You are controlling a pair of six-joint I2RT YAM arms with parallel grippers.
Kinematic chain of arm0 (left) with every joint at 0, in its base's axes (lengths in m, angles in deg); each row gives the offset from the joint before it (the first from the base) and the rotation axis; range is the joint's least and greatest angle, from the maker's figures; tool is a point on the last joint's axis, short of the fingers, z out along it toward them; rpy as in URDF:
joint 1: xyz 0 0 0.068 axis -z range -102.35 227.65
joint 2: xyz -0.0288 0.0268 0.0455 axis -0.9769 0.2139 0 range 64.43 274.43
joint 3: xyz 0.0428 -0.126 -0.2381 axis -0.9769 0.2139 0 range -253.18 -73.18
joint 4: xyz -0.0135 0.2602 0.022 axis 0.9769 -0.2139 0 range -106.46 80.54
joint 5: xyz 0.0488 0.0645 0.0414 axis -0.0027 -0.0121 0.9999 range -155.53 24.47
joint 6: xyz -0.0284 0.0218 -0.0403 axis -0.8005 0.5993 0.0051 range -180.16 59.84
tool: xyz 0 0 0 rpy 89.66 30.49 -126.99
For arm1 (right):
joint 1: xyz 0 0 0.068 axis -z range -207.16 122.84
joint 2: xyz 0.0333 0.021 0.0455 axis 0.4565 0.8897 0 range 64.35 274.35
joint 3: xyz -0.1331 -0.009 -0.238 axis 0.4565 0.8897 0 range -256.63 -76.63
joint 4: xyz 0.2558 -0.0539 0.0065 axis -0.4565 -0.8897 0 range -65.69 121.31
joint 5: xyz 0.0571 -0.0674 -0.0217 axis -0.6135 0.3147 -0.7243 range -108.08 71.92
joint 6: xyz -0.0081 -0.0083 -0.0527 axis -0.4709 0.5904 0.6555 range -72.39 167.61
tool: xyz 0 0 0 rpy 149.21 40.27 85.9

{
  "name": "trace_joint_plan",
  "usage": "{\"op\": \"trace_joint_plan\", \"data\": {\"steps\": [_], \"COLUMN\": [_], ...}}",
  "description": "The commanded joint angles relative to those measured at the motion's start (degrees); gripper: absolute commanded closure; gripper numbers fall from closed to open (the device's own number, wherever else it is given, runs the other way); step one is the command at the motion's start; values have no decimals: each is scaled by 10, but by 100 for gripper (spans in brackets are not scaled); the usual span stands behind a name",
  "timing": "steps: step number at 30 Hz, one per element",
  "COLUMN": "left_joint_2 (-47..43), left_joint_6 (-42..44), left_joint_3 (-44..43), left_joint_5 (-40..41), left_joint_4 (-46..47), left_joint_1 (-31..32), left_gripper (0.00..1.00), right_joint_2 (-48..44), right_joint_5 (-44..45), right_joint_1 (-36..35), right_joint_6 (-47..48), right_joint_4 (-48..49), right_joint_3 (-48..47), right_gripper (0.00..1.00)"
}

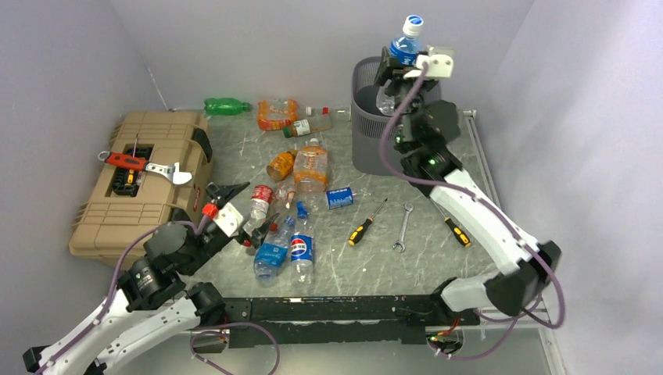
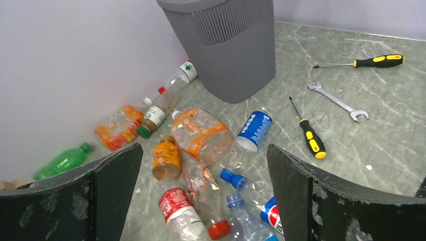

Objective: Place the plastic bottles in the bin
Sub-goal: Place the plastic bottle in the trash bin.

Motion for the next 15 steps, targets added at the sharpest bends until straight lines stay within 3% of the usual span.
{"op": "trace_joint_plan", "data": {"steps": [1, 6, 10, 13, 15], "left_joint_2": [72, 101, 109, 115, 119], "left_joint_6": [-102, -137, -150, -162, -166], "left_joint_3": [-56, -43, -34, -38, -35], "left_joint_5": [29, -16, -43, -45, -52], "left_joint_4": [-53, -31, -7, -13, -11], "left_joint_1": [1, -8, -46, -82, -95], "left_gripper": [0, 1, 1, 1, 1], "right_joint_2": [63, 132, 181, 210, 220], "right_joint_5": [-59, -95, -115, -116, -118], "right_joint_1": [68, 137, 160, 173, 184], "right_joint_6": [-54, -139, -154, -169, -189], "right_joint_4": [87, 70, 30, -12, -40], "right_joint_3": [-37, -72, -99, -111, -111], "right_gripper": [66, 66, 65, 57, 46]}}
